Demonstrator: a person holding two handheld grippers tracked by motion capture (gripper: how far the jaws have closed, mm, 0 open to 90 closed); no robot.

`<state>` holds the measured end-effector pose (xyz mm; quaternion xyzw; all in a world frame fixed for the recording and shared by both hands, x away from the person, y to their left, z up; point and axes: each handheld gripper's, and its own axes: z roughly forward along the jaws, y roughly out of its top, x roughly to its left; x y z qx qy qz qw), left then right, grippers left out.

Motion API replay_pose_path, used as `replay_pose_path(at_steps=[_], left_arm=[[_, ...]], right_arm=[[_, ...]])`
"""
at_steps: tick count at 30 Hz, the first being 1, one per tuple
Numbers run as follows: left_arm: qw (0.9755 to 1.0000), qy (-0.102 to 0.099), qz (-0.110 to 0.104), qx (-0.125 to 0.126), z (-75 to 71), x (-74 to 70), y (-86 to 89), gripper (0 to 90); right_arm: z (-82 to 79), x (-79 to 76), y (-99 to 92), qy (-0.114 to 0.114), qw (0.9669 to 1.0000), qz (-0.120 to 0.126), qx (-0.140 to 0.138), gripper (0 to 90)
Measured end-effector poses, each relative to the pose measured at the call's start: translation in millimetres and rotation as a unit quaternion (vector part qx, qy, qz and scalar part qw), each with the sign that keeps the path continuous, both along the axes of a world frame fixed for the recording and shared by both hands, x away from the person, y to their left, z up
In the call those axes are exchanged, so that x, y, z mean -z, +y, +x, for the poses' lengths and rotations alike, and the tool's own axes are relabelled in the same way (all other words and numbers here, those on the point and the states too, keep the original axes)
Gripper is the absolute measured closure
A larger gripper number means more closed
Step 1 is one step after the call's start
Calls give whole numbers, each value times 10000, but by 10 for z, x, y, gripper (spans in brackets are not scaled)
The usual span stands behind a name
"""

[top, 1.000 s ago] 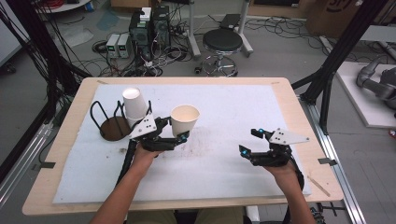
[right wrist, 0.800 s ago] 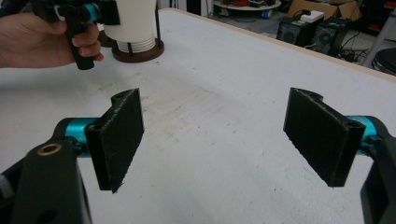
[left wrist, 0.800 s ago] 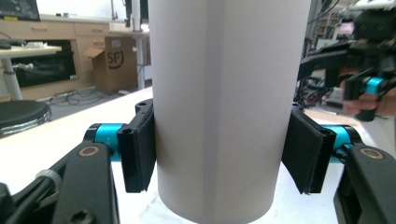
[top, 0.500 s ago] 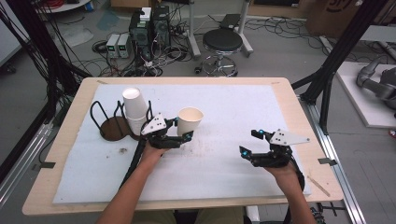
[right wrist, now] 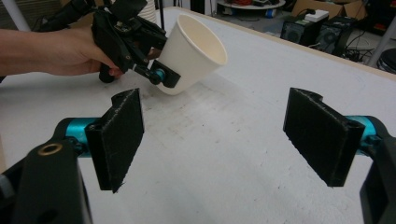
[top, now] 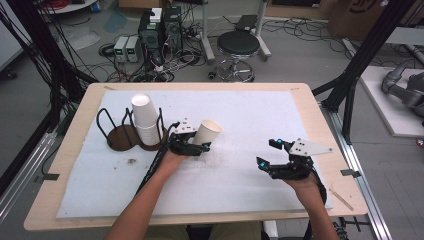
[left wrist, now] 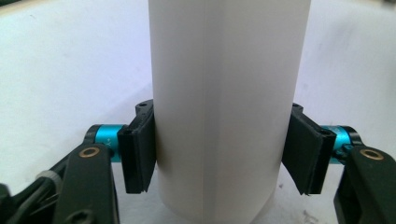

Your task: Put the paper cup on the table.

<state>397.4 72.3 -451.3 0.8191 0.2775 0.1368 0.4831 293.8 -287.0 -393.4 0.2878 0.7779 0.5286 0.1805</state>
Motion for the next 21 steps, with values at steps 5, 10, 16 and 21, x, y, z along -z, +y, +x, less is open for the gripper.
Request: replay_pose_path(at_steps=[5,10,16,21], left_arm=[[9998,106,120,-105,-22,-31,-15,351],[9990,159,403,-142,-114,-73,50,351],[9983,260,502,-140,-197,-22,163,352],[9984,242,490,-152,-204,-15,160,350]], right_arm=[[-7,-4,-10,-24,10000,8,-3,207],[-30,-12,-26,-32,10000,12,20,207],[-38,-16,-42,-48,10000,8,54,207],[-45,-22,-36,-11,10000,37,62,207]])
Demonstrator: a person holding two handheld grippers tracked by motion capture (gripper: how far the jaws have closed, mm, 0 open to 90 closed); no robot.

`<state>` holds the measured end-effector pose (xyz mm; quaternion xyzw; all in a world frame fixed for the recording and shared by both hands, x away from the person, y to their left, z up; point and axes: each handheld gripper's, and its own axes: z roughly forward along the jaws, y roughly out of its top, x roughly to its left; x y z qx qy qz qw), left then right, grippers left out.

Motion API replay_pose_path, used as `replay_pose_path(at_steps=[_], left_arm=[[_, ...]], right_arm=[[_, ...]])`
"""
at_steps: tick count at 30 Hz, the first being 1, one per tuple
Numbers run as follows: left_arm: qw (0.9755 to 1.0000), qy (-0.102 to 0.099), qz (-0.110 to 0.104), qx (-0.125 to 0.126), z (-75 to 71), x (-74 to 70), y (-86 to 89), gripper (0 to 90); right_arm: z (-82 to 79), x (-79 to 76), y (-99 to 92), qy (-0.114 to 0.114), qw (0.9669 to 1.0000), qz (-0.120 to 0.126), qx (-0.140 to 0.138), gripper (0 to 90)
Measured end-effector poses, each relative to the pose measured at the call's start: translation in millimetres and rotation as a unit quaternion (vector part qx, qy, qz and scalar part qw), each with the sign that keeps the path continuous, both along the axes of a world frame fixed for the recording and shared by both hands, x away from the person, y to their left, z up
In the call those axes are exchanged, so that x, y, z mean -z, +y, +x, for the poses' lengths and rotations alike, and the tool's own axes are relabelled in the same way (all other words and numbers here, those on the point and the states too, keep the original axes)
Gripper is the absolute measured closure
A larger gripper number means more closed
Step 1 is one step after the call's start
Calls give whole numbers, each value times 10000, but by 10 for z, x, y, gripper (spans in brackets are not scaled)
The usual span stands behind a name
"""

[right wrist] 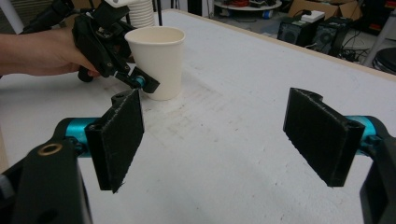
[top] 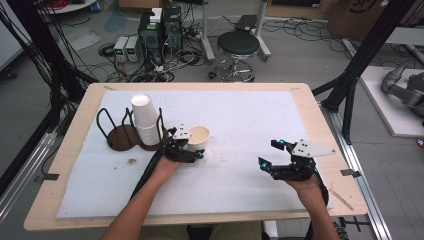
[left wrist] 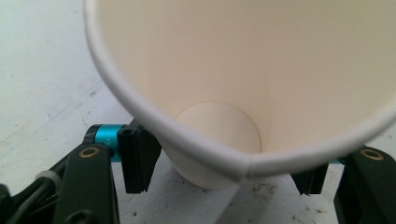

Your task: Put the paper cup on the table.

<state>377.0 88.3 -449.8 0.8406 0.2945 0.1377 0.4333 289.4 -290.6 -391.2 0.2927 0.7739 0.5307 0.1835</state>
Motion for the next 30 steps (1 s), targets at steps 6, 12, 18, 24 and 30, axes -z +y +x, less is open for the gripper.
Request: replay_pose_path(at_steps=[6,12,18,24,30], left_arm=[[10000,-5,-81,-18,-19,23,3,313],[9987,-8,-479,-163,-78,-4,115,175],[9945,-332,-998,-21,-312,-105,313,175],[9855,-724,-1530,60,-553,-211,511,177],[9796,-994,-1737,-207,-704,-289,724,177]], right_arm=[[3,1,2,16,10000,22,1,207],[17,22,7,51,10000,-13,-34,206],[15,41,18,96,9999,-61,-16,206],[27,75,11,125,9998,-138,42,206],[15,100,-2,98,9997,-174,120,206]])
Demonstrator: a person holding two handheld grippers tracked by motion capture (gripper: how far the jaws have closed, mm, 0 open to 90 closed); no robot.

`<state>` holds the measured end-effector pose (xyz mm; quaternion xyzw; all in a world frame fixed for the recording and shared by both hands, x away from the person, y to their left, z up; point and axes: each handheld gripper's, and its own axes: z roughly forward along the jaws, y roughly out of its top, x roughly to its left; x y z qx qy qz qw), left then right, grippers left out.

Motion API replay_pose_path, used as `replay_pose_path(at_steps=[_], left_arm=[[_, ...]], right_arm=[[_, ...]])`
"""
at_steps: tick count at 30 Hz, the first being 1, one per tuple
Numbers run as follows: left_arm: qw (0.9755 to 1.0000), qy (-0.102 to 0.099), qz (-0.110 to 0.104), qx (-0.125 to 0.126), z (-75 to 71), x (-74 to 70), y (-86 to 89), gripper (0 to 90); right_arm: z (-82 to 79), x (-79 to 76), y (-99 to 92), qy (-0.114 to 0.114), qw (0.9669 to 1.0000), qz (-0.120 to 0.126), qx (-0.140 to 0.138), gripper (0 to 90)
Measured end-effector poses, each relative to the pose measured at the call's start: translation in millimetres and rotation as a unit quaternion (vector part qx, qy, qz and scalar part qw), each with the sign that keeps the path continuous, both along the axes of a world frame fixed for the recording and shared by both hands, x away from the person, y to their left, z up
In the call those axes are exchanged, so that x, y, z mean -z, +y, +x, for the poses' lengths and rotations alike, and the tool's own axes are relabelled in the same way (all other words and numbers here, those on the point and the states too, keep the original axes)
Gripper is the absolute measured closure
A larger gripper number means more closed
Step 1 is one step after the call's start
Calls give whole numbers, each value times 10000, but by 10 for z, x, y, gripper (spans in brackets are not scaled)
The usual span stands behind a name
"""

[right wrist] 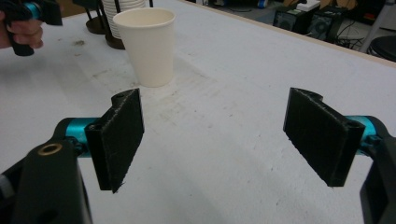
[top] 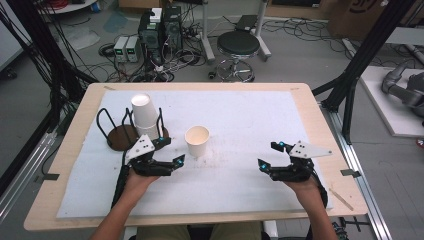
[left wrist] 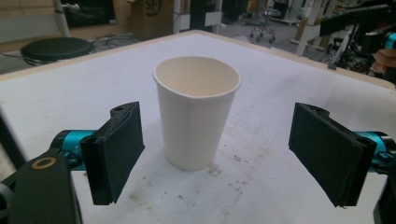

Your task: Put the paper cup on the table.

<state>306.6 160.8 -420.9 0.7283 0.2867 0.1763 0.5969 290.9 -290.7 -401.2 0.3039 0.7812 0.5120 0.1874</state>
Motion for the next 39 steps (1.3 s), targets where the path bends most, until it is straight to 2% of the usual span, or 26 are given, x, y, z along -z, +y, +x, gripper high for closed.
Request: replay_pose_path(at_steps=[4,8,16,29,39], left_arm=[[9996,-219,-60,-148,-46,-85,96,177],[9990,-360,-126,-248,-120,-95,202,178],[9981,-382,-220,-432,-219,-108,343,179],[9977,-448,-309,-416,-333,-97,461,177],[9975,-438,-327,-450,-338,-83,473,176]], right_arm=[[-11,10,-5,-12,10000,-10,54,206],[-21,20,-28,20,9999,-18,110,206],[-40,68,-61,95,9997,-96,223,206],[-163,18,-40,-22,9993,-68,358,206],[-143,28,-13,-6,9993,-40,376,205]])
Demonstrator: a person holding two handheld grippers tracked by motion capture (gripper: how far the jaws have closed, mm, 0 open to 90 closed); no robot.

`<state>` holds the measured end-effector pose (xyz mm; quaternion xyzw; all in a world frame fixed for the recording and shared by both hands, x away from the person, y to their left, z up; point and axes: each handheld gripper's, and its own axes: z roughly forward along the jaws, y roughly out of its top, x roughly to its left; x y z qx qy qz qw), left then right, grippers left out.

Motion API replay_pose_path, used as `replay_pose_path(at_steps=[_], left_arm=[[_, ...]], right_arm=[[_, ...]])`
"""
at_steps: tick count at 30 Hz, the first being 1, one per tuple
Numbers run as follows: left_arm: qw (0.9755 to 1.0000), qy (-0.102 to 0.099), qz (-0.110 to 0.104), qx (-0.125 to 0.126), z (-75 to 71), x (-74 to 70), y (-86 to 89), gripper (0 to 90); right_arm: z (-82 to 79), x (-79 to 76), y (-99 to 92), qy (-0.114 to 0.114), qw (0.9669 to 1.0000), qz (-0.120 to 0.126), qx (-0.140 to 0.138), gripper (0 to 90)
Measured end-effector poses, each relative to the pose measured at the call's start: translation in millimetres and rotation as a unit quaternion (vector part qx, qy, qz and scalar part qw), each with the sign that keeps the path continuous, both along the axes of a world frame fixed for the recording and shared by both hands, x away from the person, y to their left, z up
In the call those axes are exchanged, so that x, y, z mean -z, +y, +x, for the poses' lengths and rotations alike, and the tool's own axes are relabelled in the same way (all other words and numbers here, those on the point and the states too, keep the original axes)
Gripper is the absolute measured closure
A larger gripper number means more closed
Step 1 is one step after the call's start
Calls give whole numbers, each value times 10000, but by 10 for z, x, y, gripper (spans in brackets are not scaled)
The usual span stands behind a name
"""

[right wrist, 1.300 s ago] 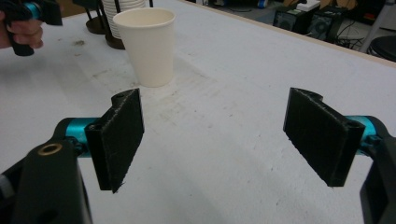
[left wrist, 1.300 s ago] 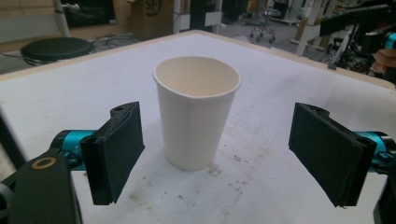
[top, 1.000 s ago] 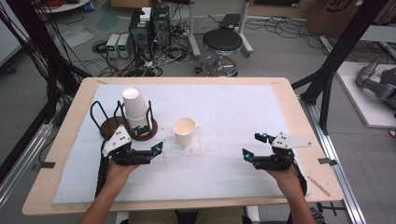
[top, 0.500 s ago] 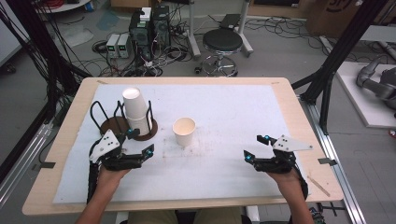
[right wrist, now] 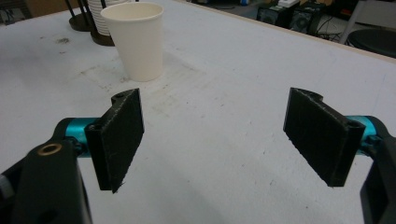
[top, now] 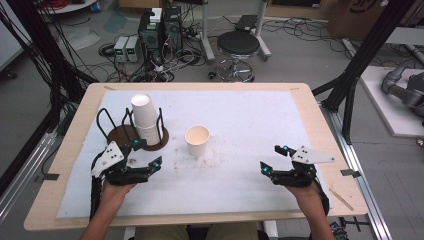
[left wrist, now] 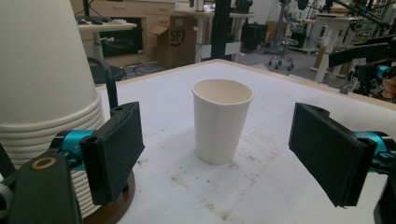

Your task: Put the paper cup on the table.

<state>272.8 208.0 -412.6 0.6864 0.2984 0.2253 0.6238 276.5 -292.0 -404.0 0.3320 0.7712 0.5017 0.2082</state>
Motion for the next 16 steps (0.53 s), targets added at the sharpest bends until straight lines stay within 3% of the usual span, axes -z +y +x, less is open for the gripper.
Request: replay_pose_path(at_steps=[8,16], left_arm=[[10000,-9,49,22,-3,8,-4,176],[10000,-11,-32,26,-5,2,0,176]], right_arm=[[25,20,23,15,10000,-51,-54,206],[18,9,33,11,10000,-24,-70,206]])
